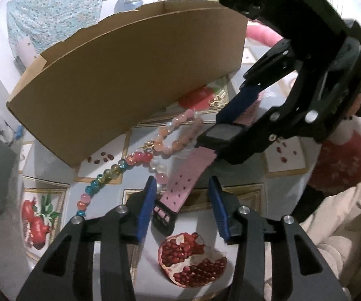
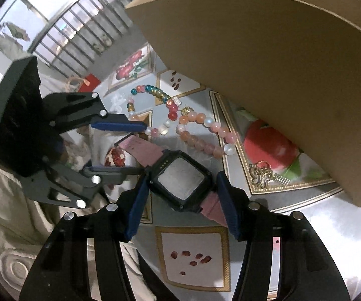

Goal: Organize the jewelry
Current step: 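Grasp the watch face with the right tool while the left tool grips the strap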

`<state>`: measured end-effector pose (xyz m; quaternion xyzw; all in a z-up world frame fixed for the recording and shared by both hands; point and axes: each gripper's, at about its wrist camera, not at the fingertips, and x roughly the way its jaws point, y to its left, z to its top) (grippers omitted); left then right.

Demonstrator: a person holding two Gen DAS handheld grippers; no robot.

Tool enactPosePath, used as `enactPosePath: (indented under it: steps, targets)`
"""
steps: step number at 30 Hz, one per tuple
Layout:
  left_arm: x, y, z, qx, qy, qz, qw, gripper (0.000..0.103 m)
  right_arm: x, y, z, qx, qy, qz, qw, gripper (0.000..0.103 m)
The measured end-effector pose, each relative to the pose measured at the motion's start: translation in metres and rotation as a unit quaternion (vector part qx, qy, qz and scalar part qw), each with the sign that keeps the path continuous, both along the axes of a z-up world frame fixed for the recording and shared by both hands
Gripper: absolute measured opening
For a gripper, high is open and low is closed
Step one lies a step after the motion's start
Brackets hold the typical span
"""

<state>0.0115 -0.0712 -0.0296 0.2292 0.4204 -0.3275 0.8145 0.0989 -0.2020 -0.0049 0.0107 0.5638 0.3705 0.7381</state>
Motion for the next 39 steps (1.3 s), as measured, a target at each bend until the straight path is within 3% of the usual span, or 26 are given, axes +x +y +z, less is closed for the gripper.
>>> enactPosePath:
  steps: [5,11,15,20,27,32,34,36,39]
  targets:
    - [0.001,-0.013,0.0,0.022,-0.015,0.005,0.9996,0.041,-0.002,-0.011,-0.001,0.036,0.003,-0.01,0.999,0.052]
    - [-0.001,-0.027,-0.002,0.04,-0.031,0.016,0.9986,0.013,-0.007,-0.01,-0.003,0.051,-0.015,-0.02,0.998,0.052]
    - [0.001,-0.03,-0.003,0.039,-0.022,0.017,0.9988,0.006,-0.011,-0.006,-0.004,0.044,-0.035,-0.03,0.998,0.052]
    - [0.006,-0.028,-0.005,0.017,0.016,0.015,0.9996,0.005,-0.027,0.001,-0.001,-0.011,-0.093,-0.019,0.995,0.059]
    - [0.021,-0.02,-0.005,-0.008,0.048,0.025,0.9985,0.005,-0.047,0.006,-0.006,-0.135,-0.187,0.019,0.973,0.059]
    - [0.025,-0.016,-0.006,-0.019,0.055,0.028,0.9979,0.005,-0.048,0.006,-0.01,-0.151,-0.205,0.023,0.967,0.047]
    - [0.026,-0.014,-0.007,-0.019,0.052,0.028,0.998,0.005,-0.048,0.006,-0.011,-0.162,-0.213,0.012,0.963,0.029]
    - [0.022,-0.014,-0.009,-0.019,0.05,0.028,0.9982,0.005,-0.048,0.006,-0.012,-0.175,-0.218,-0.004,0.96,0.018]
    - [0.017,-0.005,-0.007,-0.019,0.042,0.027,0.9986,0.005,-0.054,0.007,-0.011,-0.186,-0.234,-0.031,0.954,0.01]
